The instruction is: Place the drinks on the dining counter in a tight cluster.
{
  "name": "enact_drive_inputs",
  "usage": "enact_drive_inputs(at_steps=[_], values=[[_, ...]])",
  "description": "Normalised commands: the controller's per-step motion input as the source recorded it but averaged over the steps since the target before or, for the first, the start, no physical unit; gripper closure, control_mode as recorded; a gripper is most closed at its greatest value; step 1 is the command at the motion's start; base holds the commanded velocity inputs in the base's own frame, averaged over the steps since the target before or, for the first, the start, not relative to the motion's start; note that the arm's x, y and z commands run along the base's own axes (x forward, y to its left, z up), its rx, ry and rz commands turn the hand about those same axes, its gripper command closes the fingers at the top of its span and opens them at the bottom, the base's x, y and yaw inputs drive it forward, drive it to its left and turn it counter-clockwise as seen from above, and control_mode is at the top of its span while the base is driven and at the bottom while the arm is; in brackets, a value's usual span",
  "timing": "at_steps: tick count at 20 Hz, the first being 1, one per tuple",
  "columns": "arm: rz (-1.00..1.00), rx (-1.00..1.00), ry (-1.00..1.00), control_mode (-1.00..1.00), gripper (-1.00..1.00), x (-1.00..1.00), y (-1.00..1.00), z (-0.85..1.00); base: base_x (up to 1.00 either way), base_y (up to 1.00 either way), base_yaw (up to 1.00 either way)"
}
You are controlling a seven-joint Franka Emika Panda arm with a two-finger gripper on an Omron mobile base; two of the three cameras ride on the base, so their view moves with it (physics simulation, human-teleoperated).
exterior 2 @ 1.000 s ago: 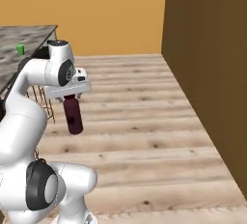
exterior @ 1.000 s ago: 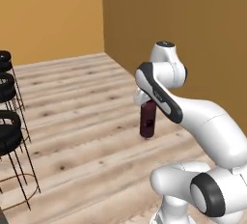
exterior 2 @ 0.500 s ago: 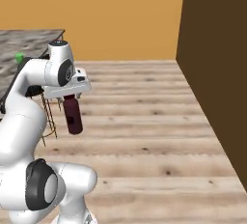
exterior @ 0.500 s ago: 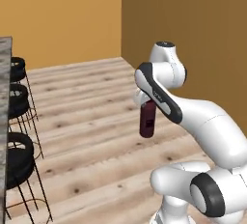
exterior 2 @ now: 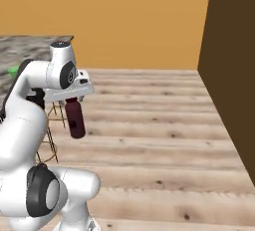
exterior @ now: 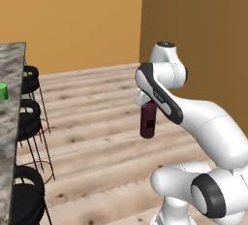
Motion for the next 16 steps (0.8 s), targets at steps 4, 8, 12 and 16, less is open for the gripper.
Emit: enact_drive_inputs(at_steps=[4,8,12,16], values=[[0.00,0.00,0.00,1.00,1.00,0.00,0.00,0.00,0.93,0.05,0.18],[0.00,0.00,0.00,1.00,1.00,0.00,0.00,0.00,0.93,0.05,0.18],[0.00,0.00,0.00,1.00,1.00,0.00,0.00,0.00,0.93,0.05,0.18],[0.00,0.00,0.00,1.00,1.00,0.00,0.00,0.00,0.87,0.05,0.27]])
